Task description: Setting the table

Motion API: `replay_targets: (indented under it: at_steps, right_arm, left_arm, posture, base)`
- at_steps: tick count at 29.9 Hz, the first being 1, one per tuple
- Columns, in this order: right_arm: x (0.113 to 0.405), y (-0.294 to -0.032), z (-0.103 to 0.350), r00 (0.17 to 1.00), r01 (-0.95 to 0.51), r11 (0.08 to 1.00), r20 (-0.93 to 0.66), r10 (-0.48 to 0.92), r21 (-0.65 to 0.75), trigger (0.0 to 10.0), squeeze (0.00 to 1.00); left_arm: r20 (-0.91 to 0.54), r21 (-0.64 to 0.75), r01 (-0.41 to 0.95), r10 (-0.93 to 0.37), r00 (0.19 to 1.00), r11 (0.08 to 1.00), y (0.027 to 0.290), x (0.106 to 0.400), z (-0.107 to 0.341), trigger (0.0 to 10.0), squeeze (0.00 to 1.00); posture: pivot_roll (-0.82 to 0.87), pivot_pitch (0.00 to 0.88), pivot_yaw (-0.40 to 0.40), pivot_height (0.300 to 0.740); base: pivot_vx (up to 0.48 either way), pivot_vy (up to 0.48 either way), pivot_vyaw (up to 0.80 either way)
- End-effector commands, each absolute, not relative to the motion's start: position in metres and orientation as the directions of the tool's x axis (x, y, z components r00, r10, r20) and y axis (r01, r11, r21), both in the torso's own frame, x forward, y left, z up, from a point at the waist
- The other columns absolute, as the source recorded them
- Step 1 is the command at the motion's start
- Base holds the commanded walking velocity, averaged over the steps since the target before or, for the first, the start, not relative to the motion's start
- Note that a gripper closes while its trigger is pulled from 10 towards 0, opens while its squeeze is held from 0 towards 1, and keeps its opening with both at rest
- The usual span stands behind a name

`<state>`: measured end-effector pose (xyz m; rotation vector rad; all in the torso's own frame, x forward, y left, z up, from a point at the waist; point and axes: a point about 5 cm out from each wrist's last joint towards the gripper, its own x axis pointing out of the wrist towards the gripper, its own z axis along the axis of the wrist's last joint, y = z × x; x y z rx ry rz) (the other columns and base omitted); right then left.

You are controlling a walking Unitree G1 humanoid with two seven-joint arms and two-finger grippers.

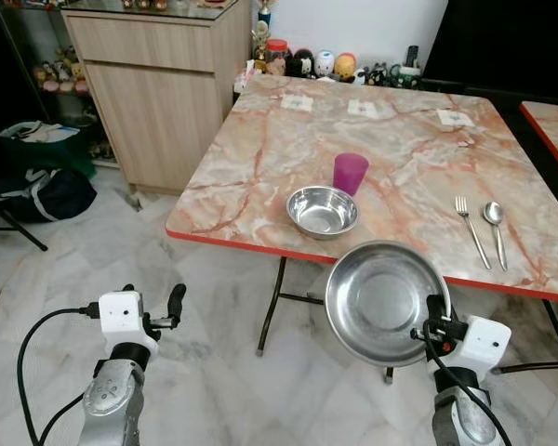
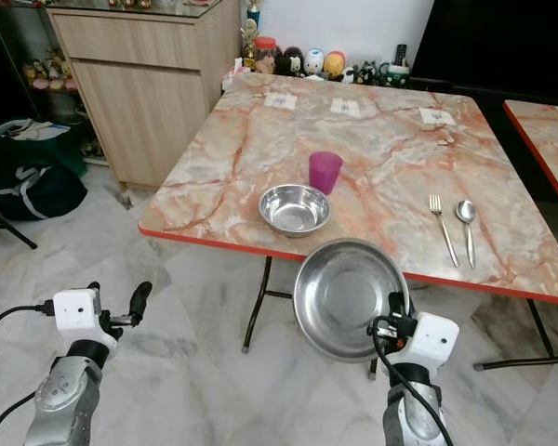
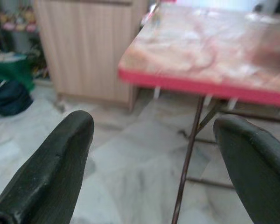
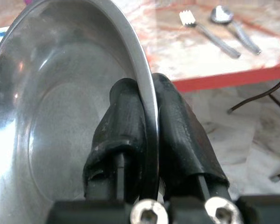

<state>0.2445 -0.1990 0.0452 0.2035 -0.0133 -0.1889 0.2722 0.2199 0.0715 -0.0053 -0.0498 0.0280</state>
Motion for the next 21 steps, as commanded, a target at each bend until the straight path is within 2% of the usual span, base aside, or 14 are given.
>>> replay_targets:
  at_steps: [1, 8, 16, 21]
  right_arm:
    - [0.2467, -0.2, 0.0564, 0.978, 0.19, 0.961, 0.052, -0.204, 0.202, 10.0, 0.0]
    - [0.2476, -0.196, 0.0613, 0.975, 0.197, 0.957, 0.061, -0.214, 0.214, 10.0, 0.0]
    - [0.2486, -0.1924, 0.0644, 0.978, 0.184, 0.959, 0.058, -0.201, 0.218, 10.0, 0.0]
    - [0.2458, -0.1907, 0.0651, 0.98, 0.171, 0.963, 0.068, -0.189, 0.209, 10.0, 0.0]
  left_arm:
    - [0.065, -0.005, -0.004, 0.004, 0.998, 1.0, 0.2162, 0.2757, 0.0785, 10.0, 0.0]
    - [0.085, -0.014, 0.009, -0.008, 0.996, 1.0, 0.2123, 0.2793, 0.0881, 10.0, 0.0]
    - [0.06, -0.02, 0.018, -0.017, 0.998, 1.0, 0.2079, 0.2769, 0.0868, 10.0, 0.0]
    - [0.04, -0.001, 0.015, -0.015, 0.999, 1.0, 0.2083, 0.2731, 0.0829, 10.0, 0.0]
  posture:
    - [0.05, 0.009, -0.063, 0.74]
    - [0.05, 0.015, -0.056, 0.74]
    - [0.05, 0.029, -0.057, 0.74]
    - [0.04, 0.032, -0.06, 0.74]
  base:
    - [0.0, 0.0, 0.0]
    - [0.0, 0.0, 0.0]
    - [0.0, 0.0, -0.73]
    - [0.0, -0.064, -0.17]
